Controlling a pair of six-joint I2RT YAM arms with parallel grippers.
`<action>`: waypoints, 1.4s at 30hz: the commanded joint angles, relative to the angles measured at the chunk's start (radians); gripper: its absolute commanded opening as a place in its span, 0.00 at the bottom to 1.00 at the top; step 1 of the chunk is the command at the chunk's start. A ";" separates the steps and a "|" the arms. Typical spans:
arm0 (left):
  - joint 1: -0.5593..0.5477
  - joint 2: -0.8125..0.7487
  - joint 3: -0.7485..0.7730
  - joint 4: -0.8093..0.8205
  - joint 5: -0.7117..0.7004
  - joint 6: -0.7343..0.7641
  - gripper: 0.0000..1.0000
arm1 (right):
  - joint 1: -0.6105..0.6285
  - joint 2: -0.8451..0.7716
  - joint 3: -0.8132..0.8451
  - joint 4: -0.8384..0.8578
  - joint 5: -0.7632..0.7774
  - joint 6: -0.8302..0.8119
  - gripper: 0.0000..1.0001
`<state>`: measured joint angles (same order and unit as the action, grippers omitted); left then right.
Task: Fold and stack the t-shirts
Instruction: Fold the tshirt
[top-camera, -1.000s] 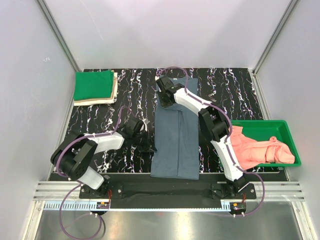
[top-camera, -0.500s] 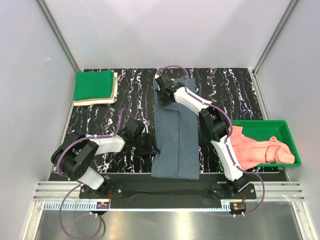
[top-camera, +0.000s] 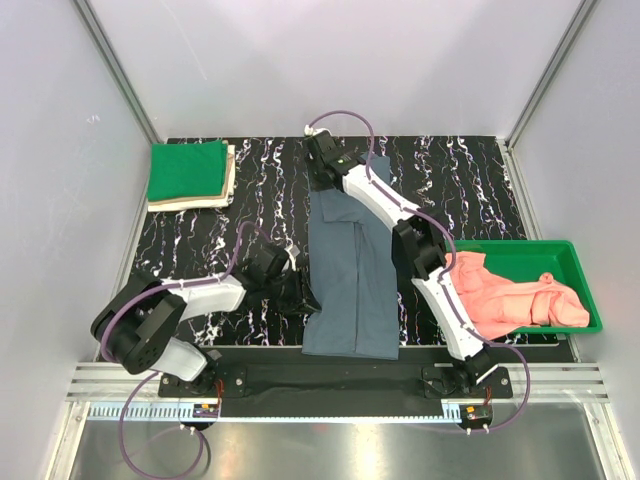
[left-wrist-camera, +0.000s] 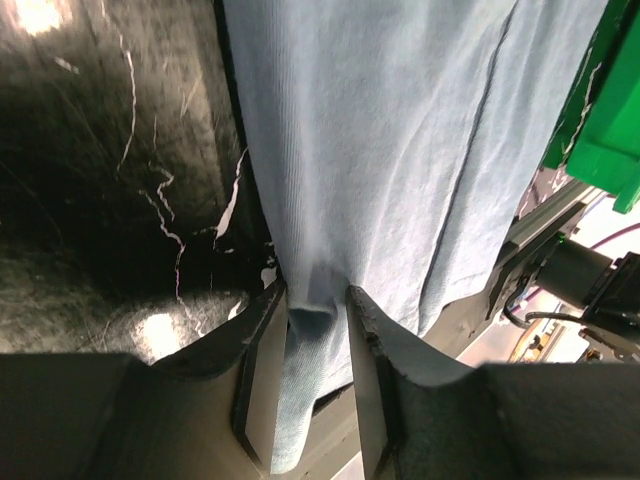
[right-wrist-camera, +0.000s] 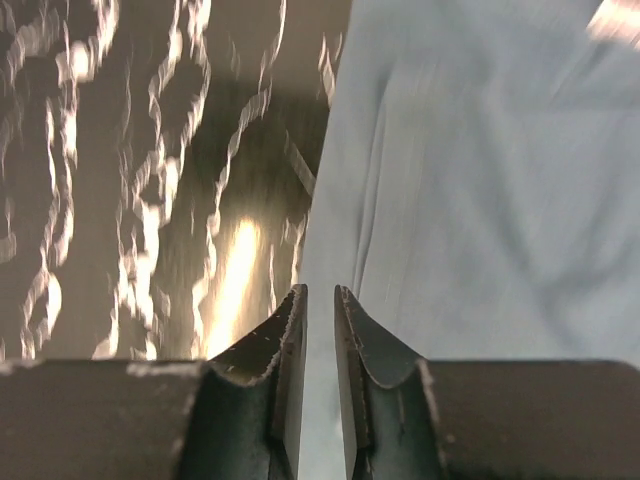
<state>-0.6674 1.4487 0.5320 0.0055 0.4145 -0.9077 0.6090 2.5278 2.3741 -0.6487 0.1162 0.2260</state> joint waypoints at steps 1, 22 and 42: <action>-0.011 -0.024 -0.010 -0.002 -0.011 0.021 0.35 | 0.008 0.115 0.157 0.018 0.132 0.035 0.24; -0.028 -0.059 -0.035 -0.018 -0.006 -0.008 0.00 | -0.110 0.388 0.358 0.250 -0.096 0.565 0.00; -0.070 0.013 0.025 -0.112 -0.097 -0.025 0.22 | -0.175 0.459 0.369 0.328 -0.033 0.828 0.00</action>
<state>-0.7265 1.4399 0.5049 -0.0154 0.3656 -0.9615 0.4553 2.9437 2.7274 -0.3187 0.0246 1.0294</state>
